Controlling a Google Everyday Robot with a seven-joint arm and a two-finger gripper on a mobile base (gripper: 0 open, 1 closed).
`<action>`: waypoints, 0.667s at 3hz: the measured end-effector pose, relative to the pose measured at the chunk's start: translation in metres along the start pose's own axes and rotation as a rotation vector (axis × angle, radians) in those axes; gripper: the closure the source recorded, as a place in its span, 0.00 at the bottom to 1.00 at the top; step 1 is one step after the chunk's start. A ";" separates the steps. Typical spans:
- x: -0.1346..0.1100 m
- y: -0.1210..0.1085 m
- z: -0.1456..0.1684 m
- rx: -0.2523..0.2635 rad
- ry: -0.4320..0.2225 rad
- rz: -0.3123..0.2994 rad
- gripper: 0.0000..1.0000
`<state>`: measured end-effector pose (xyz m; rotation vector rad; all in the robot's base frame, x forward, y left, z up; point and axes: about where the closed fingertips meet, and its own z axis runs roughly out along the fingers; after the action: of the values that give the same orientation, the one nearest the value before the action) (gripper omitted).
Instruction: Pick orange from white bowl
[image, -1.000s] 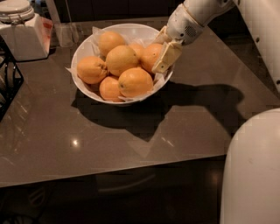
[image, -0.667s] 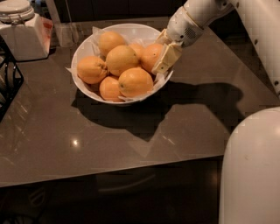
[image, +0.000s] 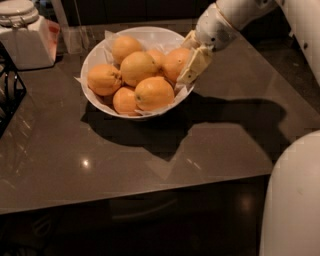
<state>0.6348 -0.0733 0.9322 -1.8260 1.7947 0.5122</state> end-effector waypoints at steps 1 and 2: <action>-0.001 0.000 0.001 0.000 0.000 0.000 1.00; -0.005 0.017 -0.015 0.056 -0.010 0.003 1.00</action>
Offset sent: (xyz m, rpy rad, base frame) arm -0.1329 -0.0416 0.0773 0.0737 -0.2573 -0.2128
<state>0.6167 -0.0783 0.9458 -1.7800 1.7872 0.4666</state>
